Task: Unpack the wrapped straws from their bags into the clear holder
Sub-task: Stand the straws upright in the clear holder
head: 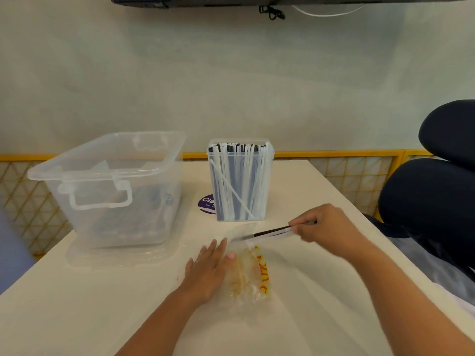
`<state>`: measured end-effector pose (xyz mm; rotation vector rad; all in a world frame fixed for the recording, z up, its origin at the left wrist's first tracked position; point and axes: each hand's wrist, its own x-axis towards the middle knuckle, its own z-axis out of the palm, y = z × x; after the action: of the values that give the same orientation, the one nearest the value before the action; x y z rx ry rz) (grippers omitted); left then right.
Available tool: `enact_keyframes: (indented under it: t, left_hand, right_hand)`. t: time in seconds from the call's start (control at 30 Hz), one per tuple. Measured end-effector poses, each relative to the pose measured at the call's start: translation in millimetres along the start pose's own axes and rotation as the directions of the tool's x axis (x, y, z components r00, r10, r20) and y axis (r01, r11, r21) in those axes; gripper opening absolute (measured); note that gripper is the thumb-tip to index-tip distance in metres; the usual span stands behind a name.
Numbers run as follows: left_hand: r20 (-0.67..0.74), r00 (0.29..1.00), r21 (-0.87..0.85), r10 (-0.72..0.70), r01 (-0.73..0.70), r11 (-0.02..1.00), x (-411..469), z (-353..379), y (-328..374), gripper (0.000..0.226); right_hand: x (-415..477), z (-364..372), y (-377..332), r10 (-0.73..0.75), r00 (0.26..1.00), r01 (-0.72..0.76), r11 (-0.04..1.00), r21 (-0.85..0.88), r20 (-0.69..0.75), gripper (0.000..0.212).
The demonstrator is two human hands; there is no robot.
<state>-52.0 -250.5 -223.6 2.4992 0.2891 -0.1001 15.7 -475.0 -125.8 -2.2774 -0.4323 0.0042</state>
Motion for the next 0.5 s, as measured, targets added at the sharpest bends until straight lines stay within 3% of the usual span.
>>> enact_keyframes:
  t: [0.2, 0.3, 0.4, 0.43, 0.5]
  left_hand:
    - [-0.065, 0.996, -0.131, 0.056, -0.064, 0.989, -1, -20, 18, 0.054]
    - [-0.164, 0.968, -0.171, 0.189, -0.217, 0.961, -5, -34, 43, 0.062]
    - [-0.234, 0.902, -0.1, 0.363, -0.394, 0.914, -14, -48, 74, 0.076]
    - [-0.263, 0.876, -0.073, 0.405, -0.437, 0.897, -16, -52, 82, 0.073]
    - [-0.34, 0.815, -0.068, 0.47, -0.52, 0.852, -19, -59, 94, 0.041]
  right_hand:
    - [-12, -73, -44, -0.024, 0.999, 0.019, 0.98, -0.198, -0.025, 0.011]
    - [-22, -89, -69, -0.098, 0.993, 0.079, 0.964, -0.254, -0.064, 0.012]
    - [-30, -89, -96, -0.186, 0.982, 0.168, 0.941, -0.293, -0.036, 0.016]
    - [-32, -87, -104, -0.214, 0.977, 0.197, 0.934, -0.298, -0.024, 0.016]
    - [-35, -86, -119, -0.271, 0.963, 0.258, 0.925, -0.278, -0.01, 0.016]
